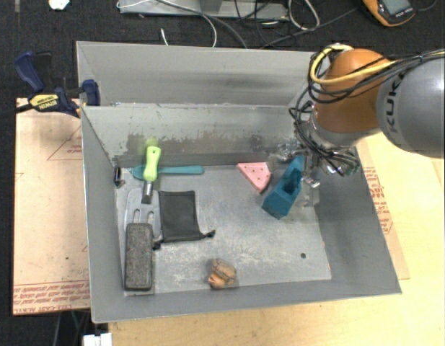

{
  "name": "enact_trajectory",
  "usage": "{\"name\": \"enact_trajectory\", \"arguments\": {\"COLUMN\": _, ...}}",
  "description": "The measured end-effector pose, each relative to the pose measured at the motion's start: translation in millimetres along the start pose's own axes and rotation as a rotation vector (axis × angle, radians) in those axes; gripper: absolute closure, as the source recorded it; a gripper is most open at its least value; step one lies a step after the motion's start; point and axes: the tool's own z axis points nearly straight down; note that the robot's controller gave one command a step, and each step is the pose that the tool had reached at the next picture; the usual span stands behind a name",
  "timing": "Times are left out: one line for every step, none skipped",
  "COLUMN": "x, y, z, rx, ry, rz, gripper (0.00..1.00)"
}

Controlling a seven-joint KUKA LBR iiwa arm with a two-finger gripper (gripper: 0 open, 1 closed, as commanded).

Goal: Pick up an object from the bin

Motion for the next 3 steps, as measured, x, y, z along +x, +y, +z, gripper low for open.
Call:
{"name": "enact_trajectory", "arguments": {"x": 5.8, "y": -4.6, "z": 6.8, "rx": -0.003, "ry": -0.001, "rz": -0.015, "gripper": 0.0}}
{"name": "enact_trajectory", "arguments": {"x": -0.9, "y": -9.6, "z": 19.3, "rx": -0.001, "ry": -0.003, "rz": -0.179, "gripper": 0.0}}
{"name": "enact_trajectory", "arguments": {"x": 0.6, "y": -10.1, "z": 26.8, "rx": -0.002, "ry": -0.003, "rz": -0.282, "gripper": 0.0}}
